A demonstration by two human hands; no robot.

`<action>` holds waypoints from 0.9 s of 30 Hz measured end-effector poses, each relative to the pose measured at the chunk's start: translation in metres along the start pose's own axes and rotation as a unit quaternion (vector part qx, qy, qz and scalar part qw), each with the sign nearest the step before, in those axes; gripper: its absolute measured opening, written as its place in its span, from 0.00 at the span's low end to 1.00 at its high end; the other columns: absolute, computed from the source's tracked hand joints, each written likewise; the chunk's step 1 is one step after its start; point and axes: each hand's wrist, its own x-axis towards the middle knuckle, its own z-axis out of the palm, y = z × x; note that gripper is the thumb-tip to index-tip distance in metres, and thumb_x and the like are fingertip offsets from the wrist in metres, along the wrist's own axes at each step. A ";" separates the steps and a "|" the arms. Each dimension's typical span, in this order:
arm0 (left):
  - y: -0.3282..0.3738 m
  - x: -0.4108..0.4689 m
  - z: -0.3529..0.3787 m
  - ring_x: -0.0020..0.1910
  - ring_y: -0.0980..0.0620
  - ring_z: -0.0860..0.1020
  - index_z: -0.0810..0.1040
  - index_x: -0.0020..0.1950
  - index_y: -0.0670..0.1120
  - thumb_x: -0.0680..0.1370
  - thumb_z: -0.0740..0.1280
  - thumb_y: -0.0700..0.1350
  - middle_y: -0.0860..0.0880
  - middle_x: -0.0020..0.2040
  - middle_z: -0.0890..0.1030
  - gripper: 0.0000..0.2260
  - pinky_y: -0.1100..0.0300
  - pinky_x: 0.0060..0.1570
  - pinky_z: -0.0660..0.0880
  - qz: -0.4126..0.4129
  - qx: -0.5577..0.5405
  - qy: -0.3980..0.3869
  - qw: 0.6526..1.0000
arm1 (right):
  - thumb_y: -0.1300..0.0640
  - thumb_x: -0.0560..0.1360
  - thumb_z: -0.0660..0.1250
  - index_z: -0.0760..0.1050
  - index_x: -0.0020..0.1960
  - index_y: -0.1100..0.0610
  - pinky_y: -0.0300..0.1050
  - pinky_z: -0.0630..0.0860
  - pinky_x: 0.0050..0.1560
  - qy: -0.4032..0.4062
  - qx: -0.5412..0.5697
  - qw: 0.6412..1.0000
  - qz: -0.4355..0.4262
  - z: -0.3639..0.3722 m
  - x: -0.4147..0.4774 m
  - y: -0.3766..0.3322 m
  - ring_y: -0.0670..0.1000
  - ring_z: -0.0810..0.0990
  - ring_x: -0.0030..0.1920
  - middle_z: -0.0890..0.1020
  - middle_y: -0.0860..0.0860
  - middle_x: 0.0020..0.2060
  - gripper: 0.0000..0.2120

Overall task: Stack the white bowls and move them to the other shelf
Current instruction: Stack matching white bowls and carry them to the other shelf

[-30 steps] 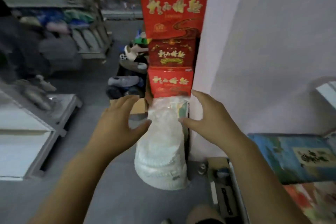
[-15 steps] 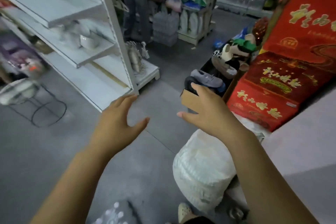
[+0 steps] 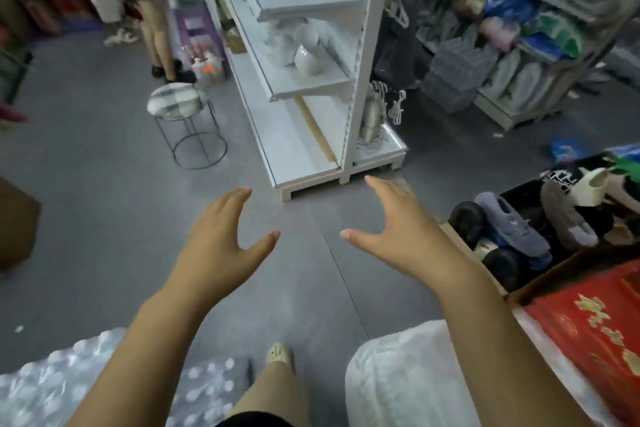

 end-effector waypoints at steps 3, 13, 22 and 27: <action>-0.023 0.032 -0.013 0.76 0.49 0.66 0.63 0.80 0.49 0.77 0.70 0.61 0.50 0.77 0.68 0.35 0.49 0.73 0.66 -0.029 -0.005 0.031 0.999 | 0.42 0.75 0.75 0.54 0.83 0.50 0.39 0.57 0.74 -0.030 0.000 0.999 -0.026 0.012 0.049 -0.019 0.46 0.58 0.80 0.59 0.45 0.81 0.45; -0.101 0.196 -0.078 0.76 0.50 0.67 0.64 0.80 0.49 0.77 0.69 0.61 0.52 0.77 0.68 0.35 0.51 0.72 0.66 -0.023 0.021 0.055 0.998 | 0.42 0.74 0.75 0.56 0.82 0.49 0.44 0.60 0.77 -0.021 0.011 0.997 -0.068 0.032 0.243 -0.104 0.46 0.60 0.79 0.62 0.45 0.80 0.44; -0.159 0.330 -0.125 0.76 0.49 0.66 0.65 0.79 0.49 0.77 0.71 0.59 0.51 0.77 0.69 0.34 0.51 0.73 0.64 -0.040 0.046 0.084 0.995 | 0.42 0.74 0.75 0.55 0.82 0.47 0.41 0.58 0.73 -0.052 0.011 0.995 -0.084 0.042 0.396 -0.151 0.45 0.58 0.79 0.60 0.42 0.80 0.44; -0.191 0.402 -0.133 0.74 0.48 0.67 0.67 0.78 0.49 0.77 0.71 0.58 0.51 0.76 0.70 0.33 0.51 0.72 0.65 -0.067 0.041 0.106 0.991 | 0.43 0.75 0.75 0.55 0.82 0.48 0.40 0.61 0.71 -0.078 0.011 0.991 -0.111 0.048 0.496 -0.171 0.46 0.62 0.78 0.62 0.43 0.79 0.43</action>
